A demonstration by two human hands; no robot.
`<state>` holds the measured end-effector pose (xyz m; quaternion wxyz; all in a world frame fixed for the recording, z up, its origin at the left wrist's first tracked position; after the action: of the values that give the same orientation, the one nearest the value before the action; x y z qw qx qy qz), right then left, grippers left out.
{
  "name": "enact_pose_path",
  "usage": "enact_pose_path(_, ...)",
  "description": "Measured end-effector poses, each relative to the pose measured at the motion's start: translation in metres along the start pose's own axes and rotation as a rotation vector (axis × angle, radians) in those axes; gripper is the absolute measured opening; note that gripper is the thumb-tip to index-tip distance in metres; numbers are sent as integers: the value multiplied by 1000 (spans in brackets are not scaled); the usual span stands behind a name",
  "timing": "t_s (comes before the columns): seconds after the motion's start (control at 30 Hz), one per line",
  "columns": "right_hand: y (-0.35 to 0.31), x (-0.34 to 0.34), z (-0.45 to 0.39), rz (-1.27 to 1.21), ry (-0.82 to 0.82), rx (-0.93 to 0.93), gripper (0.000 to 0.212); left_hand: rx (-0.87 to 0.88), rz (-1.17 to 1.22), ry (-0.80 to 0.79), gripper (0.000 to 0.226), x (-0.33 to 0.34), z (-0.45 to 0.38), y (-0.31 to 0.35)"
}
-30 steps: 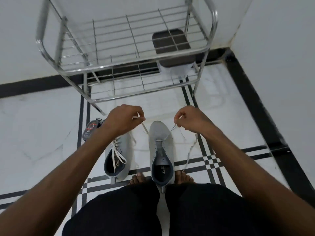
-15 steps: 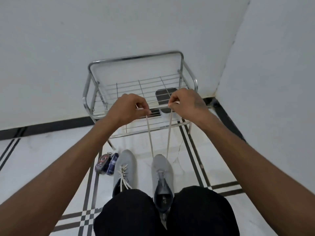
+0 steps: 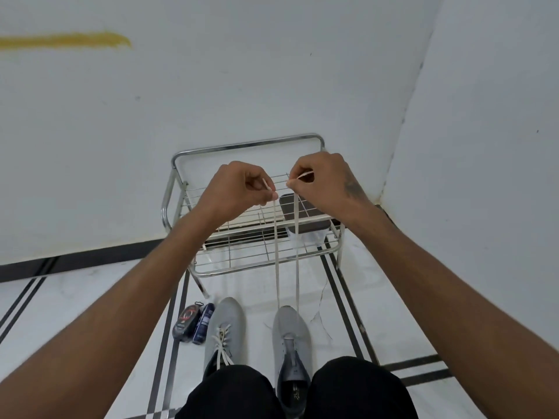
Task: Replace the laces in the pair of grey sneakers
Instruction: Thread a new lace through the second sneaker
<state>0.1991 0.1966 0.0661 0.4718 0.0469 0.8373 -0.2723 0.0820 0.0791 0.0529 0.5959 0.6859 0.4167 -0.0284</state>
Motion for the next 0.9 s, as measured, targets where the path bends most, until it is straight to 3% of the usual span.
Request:
enact_pose_path(0.23, -1, -4, -7, -174, 64, 21, 11, 33, 21, 90, 9, 2, -7, 6)
enact_pose_path(0.43, 8, 12, -2, -137, 32, 3, 23, 60, 9, 148, 15, 1, -5, 1)
enact_pose_path(0.57, 43, 59, 25, -193, -153, 93, 25, -107, -65, 151, 19, 10, 8, -53)
enact_pose_path(0.77, 106, 177, 102, -52, -528, 117, 29, -446, -696, -36, 16, 49, 68, -186)
enact_pose_path(0.8, 116, 201, 119, -11, -596, 110, 30, -477, -752, -85, 13, 61, 82, -207)
enact_pose_path(0.9, 145, 267, 165, 6, -755, 158, 32, -422, -748, -202, 34, 108, 117, -257)
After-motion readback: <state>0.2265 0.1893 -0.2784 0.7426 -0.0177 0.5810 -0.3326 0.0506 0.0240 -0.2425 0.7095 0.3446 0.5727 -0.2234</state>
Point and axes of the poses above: each hand's wrist, its own z-axis away from the middle knuckle, its own x-axis out of the palm, y = z × x, the point moved 7 cm from there along -z, towards the middle knuckle, and after that the axes turned 13 degrees about z, right-handed, at the moved point
